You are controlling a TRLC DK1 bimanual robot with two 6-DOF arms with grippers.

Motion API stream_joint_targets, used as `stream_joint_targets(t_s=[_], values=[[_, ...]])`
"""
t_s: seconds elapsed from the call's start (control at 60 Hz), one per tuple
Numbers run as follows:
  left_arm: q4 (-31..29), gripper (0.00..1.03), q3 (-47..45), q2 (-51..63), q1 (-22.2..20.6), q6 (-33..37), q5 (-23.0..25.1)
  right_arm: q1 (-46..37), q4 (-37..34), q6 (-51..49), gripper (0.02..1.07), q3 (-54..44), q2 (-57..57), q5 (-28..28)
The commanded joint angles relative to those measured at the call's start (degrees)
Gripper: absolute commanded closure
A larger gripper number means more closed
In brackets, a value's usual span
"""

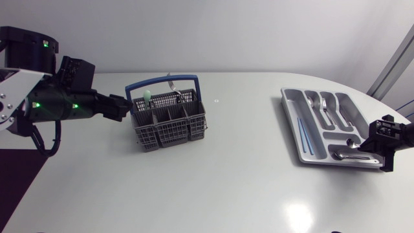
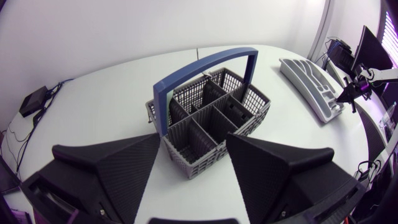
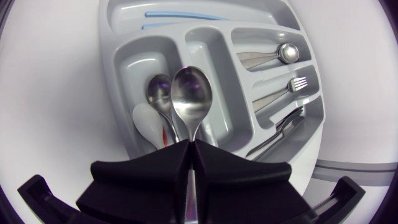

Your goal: Unload the cutlery basket into the drawer organizer.

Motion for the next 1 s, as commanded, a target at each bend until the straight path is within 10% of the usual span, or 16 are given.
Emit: stream_joint_targets(t_s=[0.0,0.45,0.983], values=[[0.3,0.27,-1.9,-0.8,1.2,1.7,-0.3,0.8,1.8,-1.9,0.95,-1.5,2.2,1.2],[2.9,0.23,-2.5,-0.2,6.4,3.8,0.0,0.9,4.1,2.2,0.37,-7.7,-6.3,0.9],[9.3,0.23,11.4,26.0,13.6,1.4,9.5,47.3,1.0,50.8,0.35,-12.7,-31.2,0.9]])
